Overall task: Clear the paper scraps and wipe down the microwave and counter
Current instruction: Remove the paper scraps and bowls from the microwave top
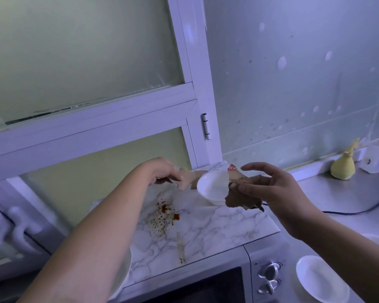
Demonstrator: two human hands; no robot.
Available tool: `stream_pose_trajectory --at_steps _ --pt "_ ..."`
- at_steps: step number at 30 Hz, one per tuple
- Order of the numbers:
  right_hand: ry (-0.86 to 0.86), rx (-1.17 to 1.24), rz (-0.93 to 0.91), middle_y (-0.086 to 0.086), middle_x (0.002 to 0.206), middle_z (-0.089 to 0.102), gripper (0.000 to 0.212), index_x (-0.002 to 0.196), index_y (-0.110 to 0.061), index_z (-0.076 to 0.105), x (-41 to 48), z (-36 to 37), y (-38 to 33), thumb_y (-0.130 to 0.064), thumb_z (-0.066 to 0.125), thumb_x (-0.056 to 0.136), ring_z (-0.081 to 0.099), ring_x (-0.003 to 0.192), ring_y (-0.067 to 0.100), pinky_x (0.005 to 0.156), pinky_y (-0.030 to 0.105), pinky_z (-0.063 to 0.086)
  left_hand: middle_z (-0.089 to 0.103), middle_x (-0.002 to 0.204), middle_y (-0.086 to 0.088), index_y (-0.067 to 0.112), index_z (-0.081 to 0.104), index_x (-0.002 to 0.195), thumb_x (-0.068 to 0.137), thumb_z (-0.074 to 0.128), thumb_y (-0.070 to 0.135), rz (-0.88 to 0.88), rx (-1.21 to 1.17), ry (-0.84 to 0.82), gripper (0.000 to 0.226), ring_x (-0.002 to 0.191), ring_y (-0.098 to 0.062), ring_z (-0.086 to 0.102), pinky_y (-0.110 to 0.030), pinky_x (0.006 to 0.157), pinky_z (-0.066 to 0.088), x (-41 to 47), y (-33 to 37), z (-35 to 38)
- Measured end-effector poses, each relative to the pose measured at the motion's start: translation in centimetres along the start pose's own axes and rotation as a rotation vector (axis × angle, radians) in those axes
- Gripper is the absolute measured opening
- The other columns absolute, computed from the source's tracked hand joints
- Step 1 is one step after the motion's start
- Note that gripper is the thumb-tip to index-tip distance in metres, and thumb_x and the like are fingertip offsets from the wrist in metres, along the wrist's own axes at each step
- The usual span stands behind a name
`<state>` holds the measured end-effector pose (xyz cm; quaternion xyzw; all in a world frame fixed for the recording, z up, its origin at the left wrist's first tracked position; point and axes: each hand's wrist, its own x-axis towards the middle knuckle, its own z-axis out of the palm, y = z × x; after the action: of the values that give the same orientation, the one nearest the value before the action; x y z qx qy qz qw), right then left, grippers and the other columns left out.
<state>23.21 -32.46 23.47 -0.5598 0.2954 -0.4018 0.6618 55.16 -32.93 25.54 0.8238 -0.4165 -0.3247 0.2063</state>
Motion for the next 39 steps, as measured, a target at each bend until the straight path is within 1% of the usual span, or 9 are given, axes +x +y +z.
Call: stream_pose_trajectory --at_steps 6,11,15,20,26,28,30,34,39 --pt "-0.018 0.012 0.011 0.026 0.088 0.072 0.041 0.111 -0.011 0.066 -1.3 -1.3 -0.1 0.007 0.075 0.076 0.061 0.066 0.032 0.054 0.033 0.049 0.064 0.073 -0.005 0.012 0.066 0.074 0.077 0.082 0.014 0.011 0.053 0.045 0.016 0.072 -0.019 0.049 -0.026 0.055 0.03 -0.1 3.4 0.8" --pt "0.012 0.041 -0.005 0.027 0.088 0.073 0.042 0.113 -0.011 0.065 -1.8 -1.9 -0.4 0.008 0.074 0.077 0.068 0.067 0.035 0.061 0.041 0.049 0.067 0.093 -0.008 -0.002 0.071 0.097 0.067 0.083 0.012 -0.049 -0.039 0.112 0.036 0.088 -0.02 0.062 -0.032 0.083 0.05 1.1 4.3 4.7" --pt "0.011 0.06 -0.01 0.026 0.088 0.073 0.042 0.113 -0.011 0.064 -2.0 -2.2 -0.6 0.006 0.075 0.077 0.068 0.063 0.032 0.056 0.035 0.05 0.062 0.078 -0.006 0.007 0.06 0.074 0.044 0.061 0.018 -0.074 0.006 0.205 0.032 0.071 -0.021 0.05 -0.028 0.066 0.04 1.6 4.7 7.0" --pt "0.017 0.067 0.003 0.025 0.086 0.073 0.041 0.113 -0.011 0.064 -2.6 -2.9 0.0 0.007 0.075 0.077 0.066 0.061 0.031 0.06 0.041 0.047 0.058 0.066 -0.006 0.008 0.059 0.079 0.063 0.069 0.019 -0.074 0.028 0.253 0.021 0.056 -0.021 0.049 -0.025 0.052 0.039 2.0 4.9 8.1" --pt "0.025 0.062 0.026 0.026 0.086 0.072 0.039 0.112 -0.011 0.065 -3.7 -3.7 0.1 0.006 0.075 0.078 0.065 0.061 0.031 0.054 0.033 0.05 0.066 0.1 -0.004 0.021 0.061 0.128 0.08 0.068 0.005 -0.033 0.222 0.094 0.051 0.082 -0.022 0.062 -0.027 0.07 0.051 1.0 4.4 6.8" --pt "0.016 0.059 0.029 0.025 0.086 0.073 0.039 0.111 -0.012 0.065 -4.0 -3.9 0.0 0.006 0.075 0.078 0.065 0.062 0.031 0.053 0.029 0.051 0.062 0.083 0.0 0.03 0.066 0.124 0.078 0.067 -0.001 -0.039 0.276 -0.007 0.056 0.065 -0.019 0.054 -0.021 0.057 0.044 0.4 4.2 6.1" --pt "0.011 0.058 0.026 0.024 0.086 0.073 0.039 0.11 -0.014 0.066 -4.1 -4.1 -0.2 0.006 0.075 0.078 0.064 0.062 0.03 0.053 0.028 0.052 0.059 0.084 0.004 0.037 0.067 0.12 0.073 0.072 0.002 -0.019 0.368 -0.057 0.058 0.07 -0.018 0.056 -0.018 0.053 0.04 0.1 4.3 5.3" --pt "0.019 0.046 0.015 0.024 0.083 0.072 0.039 0.108 -0.015 0.068 -4.1 -5.1 -0.7 0.005 0.076 0.076 0.061 0.061 0.029 0.053 0.03 0.051 0.062 0.117 0.0 0.034 0.065 0.123 0.079 0.071 0.006 0.053 0.444 -0.044 0.053 0.108 -0.022 0.064 -0.026 0.08 0.05 0.3 4.3 5.0" --pt "0.03 0.056 0.038 0.026 0.087 0.072 0.039 0.109 -0.014 0.067 -4.1 -5.6 0.0 0.005 0.077 0.077 0.063 0.065 0.032 0.057 0.036 0.05 0.071 0.091 0.003 0.02 0.075 0.092 0.078 0.081 0.013 0.063 0.408 -0.035 0.017 0.085 -0.016 0.061 -0.024 0.079 0.049 0.9 3.2 5.4"
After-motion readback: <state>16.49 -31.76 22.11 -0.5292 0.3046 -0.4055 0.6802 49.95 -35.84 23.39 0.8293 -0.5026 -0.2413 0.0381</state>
